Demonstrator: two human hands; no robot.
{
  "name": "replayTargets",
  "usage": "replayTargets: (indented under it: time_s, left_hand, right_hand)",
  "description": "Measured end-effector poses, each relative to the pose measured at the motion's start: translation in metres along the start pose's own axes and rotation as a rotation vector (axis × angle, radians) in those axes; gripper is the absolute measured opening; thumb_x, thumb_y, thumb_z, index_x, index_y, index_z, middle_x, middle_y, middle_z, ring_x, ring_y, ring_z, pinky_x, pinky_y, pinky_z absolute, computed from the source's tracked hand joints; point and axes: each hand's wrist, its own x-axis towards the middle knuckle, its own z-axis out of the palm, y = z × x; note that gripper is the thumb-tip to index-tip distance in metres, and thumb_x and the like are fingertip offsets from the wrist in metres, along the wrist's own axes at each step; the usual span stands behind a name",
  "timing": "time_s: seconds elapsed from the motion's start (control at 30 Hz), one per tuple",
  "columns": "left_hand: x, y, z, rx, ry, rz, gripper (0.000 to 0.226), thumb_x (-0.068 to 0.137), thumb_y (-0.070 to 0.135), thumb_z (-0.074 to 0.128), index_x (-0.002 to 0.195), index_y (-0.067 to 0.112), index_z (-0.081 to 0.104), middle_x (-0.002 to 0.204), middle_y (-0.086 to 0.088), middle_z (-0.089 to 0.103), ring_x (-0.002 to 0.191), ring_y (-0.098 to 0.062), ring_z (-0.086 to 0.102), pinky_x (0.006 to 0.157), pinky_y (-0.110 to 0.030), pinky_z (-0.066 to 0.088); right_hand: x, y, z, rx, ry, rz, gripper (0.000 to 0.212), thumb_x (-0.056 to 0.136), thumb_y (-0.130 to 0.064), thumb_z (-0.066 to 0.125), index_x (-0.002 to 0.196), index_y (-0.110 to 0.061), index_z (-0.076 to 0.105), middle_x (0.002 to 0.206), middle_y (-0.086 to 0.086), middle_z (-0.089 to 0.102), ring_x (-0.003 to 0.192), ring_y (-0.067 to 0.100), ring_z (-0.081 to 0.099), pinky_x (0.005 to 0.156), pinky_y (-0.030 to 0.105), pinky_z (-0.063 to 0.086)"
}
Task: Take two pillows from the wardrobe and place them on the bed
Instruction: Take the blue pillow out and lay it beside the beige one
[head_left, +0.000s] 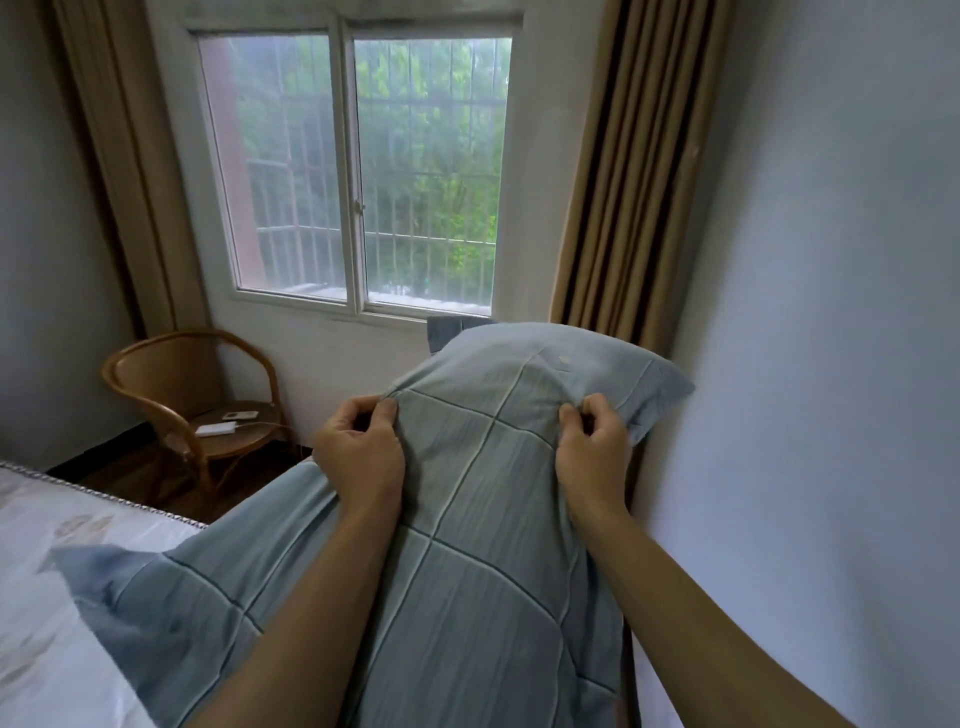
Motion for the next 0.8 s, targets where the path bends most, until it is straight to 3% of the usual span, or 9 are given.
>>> replayTargets:
  time_s: [0.5,0.7,0.8]
  left_hand:
    - [0.169,-0.110,0.203,0.056,0.126,0.095,0.011,0.084,0.012,0.069,0.076,0.019,0.072,0.070,0.004,0.068,0.060,0.003,0.056,0.062,-0.011,0.045]
    - [0.226,-0.156,0.291,0.133,0.218,0.164,0.008,0.085,0.012,0.068,0.079,0.014,0.073,0.073,-0.002,0.070,0.068,-0.013,0.060,0.070,-0.027,0.049]
    - [0.255,-0.170,0.324,0.155,0.281,0.175,0.011,0.084,0.012,0.069,0.075,0.017,0.072,0.069,0.001,0.068,0.065,-0.011,0.058,0.068,-0.028,0.049]
  right_hand:
    - [0.251,0.139,0.136,0.098,-0.105,-0.038,0.032,0.096,-0.014,0.056,0.066,-0.016,0.043,0.059,-0.005,0.044,0.052,0.002,0.038,0.052,0.016,0.034]
    - [0.358,0.203,0.189,0.165,-0.185,-0.047,0.036,0.095,-0.008,0.057,0.064,-0.016,0.041,0.057,-0.003,0.044,0.049,0.003,0.038,0.049,0.012,0.032]
    - [0.404,0.223,0.218,0.216,-0.236,-0.025,0.036,0.095,-0.008,0.058,0.064,-0.016,0.040,0.057,-0.005,0.043,0.051,0.005,0.036,0.053,0.019,0.034]
